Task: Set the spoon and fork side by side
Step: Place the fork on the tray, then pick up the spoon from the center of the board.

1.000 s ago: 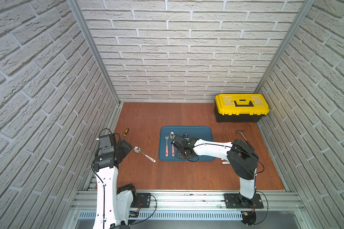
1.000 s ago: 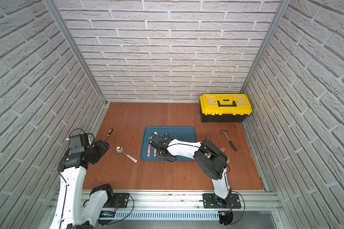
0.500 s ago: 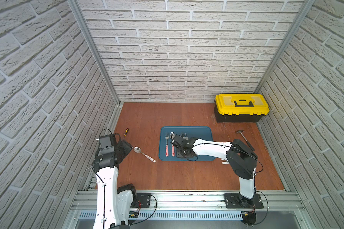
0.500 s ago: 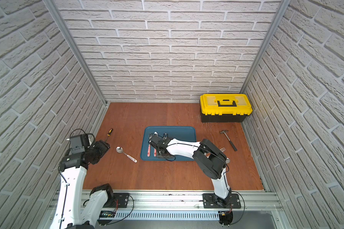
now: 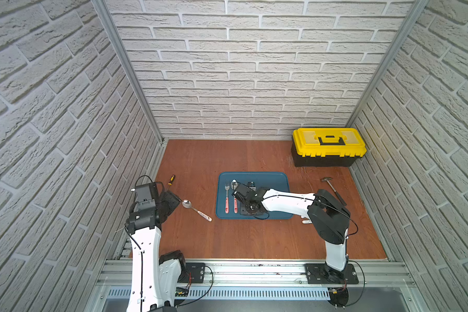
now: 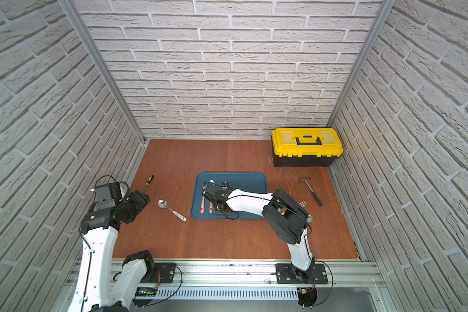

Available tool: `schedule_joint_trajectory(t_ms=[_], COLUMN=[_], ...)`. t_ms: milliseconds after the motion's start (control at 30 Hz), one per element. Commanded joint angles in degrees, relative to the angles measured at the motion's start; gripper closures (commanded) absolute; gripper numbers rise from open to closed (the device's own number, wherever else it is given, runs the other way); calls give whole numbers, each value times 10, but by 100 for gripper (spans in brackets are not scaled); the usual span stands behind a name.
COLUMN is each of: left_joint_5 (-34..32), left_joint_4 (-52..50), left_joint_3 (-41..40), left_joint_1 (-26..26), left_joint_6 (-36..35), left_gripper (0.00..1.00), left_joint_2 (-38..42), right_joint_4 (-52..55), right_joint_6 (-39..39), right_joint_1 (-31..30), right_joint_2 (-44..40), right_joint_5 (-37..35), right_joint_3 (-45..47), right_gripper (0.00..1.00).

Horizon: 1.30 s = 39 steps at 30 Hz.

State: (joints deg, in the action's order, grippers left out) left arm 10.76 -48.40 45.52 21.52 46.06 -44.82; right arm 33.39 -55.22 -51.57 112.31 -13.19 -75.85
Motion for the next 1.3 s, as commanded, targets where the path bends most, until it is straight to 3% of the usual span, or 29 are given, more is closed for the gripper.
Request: schedule_joint_trajectory(t_ms=[0, 200, 400, 500, 733, 1267], left_joint_5=[6, 2, -6, -6, 1, 26], left_joint_4=[14, 10, 4, 2, -8, 10], left_joint_3=[-8, -6, 0, -8, -16, -27], left_joint_1=[-3, -3, 2, 16, 58, 64], left_joint_6=[-13, -17, -22, -8, 22, 23], left_gripper=[32, 32, 31, 31, 32, 31], left_joint_2=[6, 10, 16, 17, 15, 7], right_joint_4=[11, 35, -12, 41, 135, 130], right_joint_6=[13, 92, 293, 371, 425, 476], right_joint_1=[-7, -40, -63, -69, -82, -105], right_joint_2=[-27, -92, -22, 61, 171, 260], right_joint_5=[-25, -63, 159, 220, 159, 164], right_joint_3=[-14, -62, -155, -245, -403, -470], right_gripper=[61, 56, 54, 54, 53, 47])
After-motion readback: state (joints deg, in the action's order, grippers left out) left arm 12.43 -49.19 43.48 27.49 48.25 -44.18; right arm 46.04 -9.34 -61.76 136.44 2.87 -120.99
